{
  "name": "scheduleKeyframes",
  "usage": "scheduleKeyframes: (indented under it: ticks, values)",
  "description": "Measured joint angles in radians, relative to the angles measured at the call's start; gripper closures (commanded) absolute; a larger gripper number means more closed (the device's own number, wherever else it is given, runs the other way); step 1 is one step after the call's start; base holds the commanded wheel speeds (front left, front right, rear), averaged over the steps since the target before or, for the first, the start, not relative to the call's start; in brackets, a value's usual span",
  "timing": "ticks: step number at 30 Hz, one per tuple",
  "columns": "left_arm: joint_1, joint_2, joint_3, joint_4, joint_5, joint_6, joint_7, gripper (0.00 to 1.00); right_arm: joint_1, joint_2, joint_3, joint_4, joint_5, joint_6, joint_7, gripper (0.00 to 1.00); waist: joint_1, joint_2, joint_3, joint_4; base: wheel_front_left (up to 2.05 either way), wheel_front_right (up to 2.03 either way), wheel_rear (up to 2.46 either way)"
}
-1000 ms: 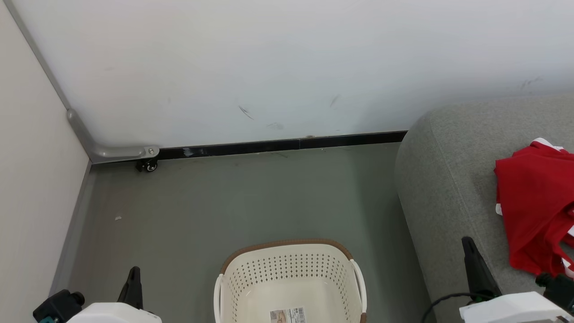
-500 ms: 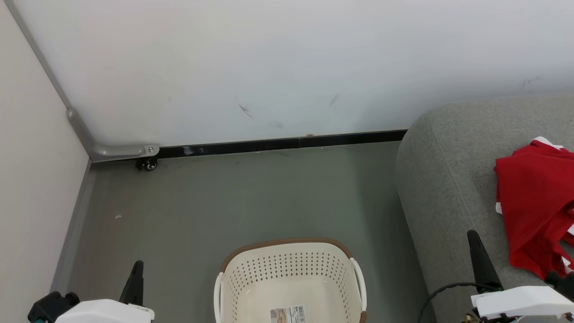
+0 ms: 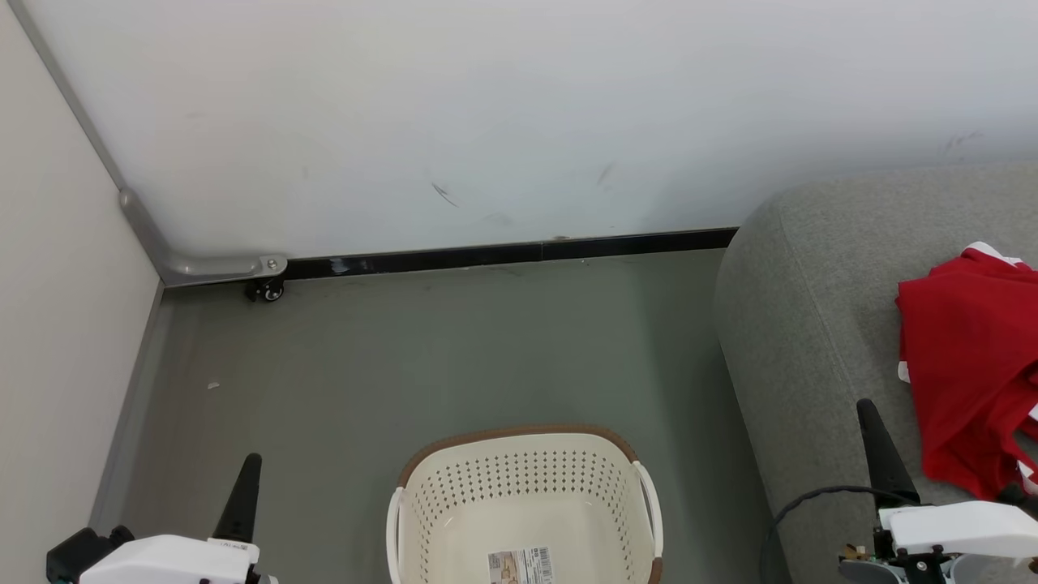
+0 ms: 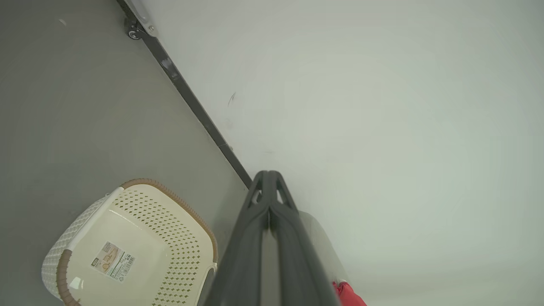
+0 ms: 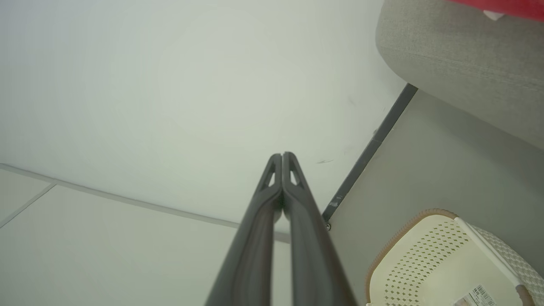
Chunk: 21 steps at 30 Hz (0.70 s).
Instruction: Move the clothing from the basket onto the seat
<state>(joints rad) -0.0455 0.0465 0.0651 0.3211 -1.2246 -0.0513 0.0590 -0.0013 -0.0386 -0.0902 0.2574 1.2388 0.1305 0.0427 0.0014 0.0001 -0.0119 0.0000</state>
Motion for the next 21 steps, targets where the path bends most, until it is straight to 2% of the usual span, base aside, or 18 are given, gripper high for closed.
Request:
scheduleKeyframes:
  ticks: [21]
  values:
    - [-0.023, -0.008, 0.031, -0.021, -0.307, -0.060, 0.056, 1.00, -0.048, -0.001, -0.030, 0.007, 0.307, 0.000, 0.048, 1.00, -0.0006, 0.0000, 0.012, 0.000, 0.00, 0.00, 0.00]
